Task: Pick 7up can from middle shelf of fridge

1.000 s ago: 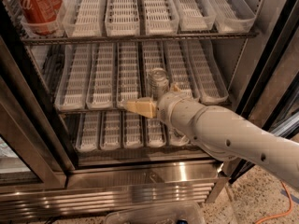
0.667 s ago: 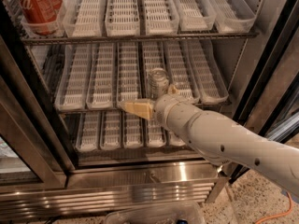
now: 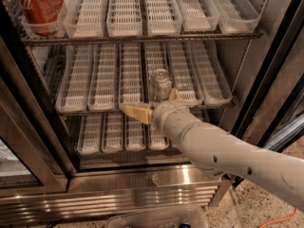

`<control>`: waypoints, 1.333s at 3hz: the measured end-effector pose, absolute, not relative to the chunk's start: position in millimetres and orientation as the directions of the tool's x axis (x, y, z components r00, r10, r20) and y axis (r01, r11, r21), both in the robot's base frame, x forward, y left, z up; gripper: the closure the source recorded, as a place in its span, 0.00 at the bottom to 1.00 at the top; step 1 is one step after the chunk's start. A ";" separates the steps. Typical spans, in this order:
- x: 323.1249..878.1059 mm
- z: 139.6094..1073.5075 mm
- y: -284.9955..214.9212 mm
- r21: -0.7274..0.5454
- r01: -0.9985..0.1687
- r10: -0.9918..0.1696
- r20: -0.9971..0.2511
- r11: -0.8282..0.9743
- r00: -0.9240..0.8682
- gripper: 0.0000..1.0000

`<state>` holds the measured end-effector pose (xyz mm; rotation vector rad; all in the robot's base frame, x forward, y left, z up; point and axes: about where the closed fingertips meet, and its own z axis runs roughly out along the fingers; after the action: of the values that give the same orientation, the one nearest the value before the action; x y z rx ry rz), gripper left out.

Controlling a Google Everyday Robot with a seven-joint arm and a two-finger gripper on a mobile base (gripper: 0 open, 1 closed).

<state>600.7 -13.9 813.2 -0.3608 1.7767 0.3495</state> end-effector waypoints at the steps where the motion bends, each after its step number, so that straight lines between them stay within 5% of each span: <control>1: 607.6 813.0 -14.1 0.038 -0.395 -0.047 -0.978 0.918 -0.205 0.00; 4: 627.3 824.8 -20.7 0.013 -0.350 -0.040 -0.988 0.937 -0.146 0.00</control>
Offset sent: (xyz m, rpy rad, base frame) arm 0.0223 -0.0039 0.0106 0.0072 -0.0819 -0.0725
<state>627.3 -20.7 824.8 -0.2977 1.7041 0.2753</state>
